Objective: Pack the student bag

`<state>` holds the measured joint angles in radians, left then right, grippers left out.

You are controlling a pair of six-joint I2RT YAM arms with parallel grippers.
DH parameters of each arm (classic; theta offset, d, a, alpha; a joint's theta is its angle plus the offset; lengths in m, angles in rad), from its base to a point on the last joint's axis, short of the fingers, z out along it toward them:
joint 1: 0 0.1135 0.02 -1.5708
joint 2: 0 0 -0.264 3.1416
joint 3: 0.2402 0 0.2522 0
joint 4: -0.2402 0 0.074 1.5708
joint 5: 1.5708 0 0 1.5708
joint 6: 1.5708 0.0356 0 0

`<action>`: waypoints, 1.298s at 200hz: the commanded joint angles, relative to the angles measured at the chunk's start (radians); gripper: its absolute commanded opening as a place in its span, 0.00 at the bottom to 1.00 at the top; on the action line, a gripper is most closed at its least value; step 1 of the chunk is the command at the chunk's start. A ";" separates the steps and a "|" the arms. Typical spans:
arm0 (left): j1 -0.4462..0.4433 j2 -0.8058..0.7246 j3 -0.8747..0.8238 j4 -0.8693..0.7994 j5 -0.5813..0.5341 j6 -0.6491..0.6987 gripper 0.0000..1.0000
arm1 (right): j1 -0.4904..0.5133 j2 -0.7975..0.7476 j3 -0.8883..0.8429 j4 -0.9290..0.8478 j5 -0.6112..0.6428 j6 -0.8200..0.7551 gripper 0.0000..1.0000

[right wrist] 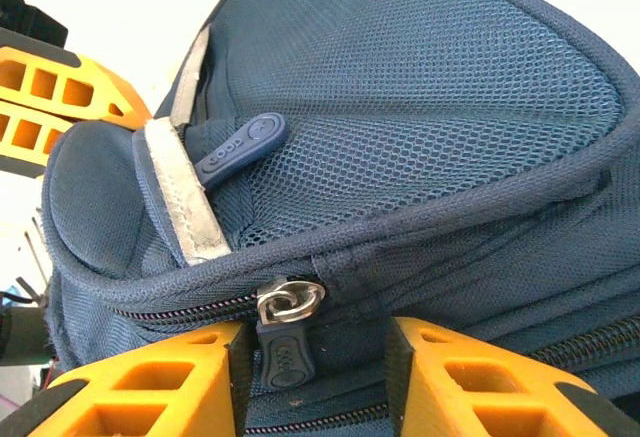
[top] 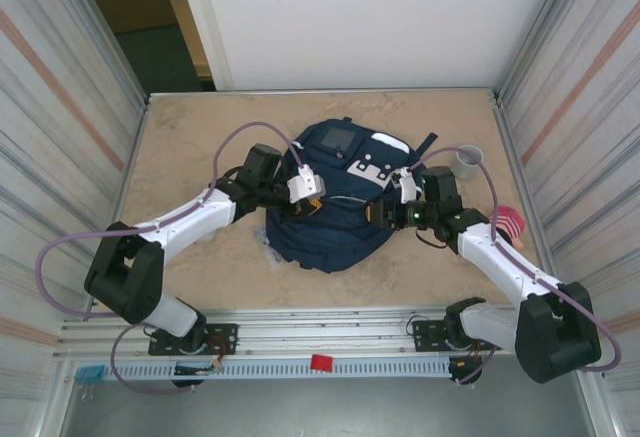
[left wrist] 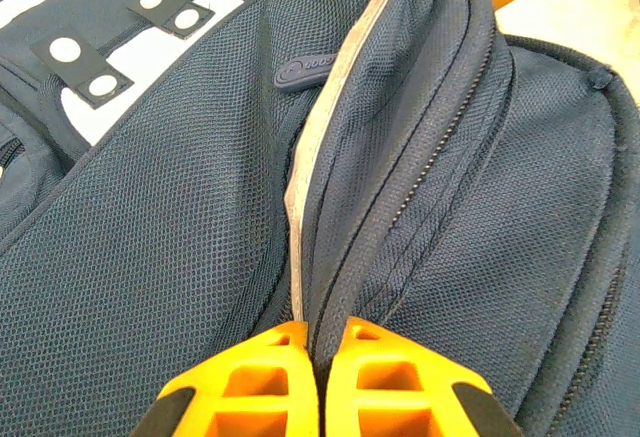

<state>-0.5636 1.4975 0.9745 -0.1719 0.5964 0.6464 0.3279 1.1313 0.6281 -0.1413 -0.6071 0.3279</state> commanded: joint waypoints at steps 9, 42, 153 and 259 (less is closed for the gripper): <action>0.006 -0.046 0.016 0.065 0.064 -0.034 0.00 | 0.006 0.019 0.027 0.038 -0.076 -0.030 0.34; 0.007 -0.044 0.015 0.075 0.051 -0.043 0.00 | 0.008 0.013 0.038 0.008 -0.094 -0.025 0.22; -0.024 -0.026 0.006 0.142 -0.133 -0.082 0.00 | 0.157 -0.092 0.027 0.057 -0.074 0.229 0.13; -0.053 -0.036 -0.014 0.154 -0.153 -0.047 0.00 | 0.270 0.026 0.099 0.084 0.056 0.402 0.31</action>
<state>-0.5915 1.4975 0.9695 -0.1394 0.4091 0.5945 0.5938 1.1717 0.6861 -0.0933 -0.5159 0.7010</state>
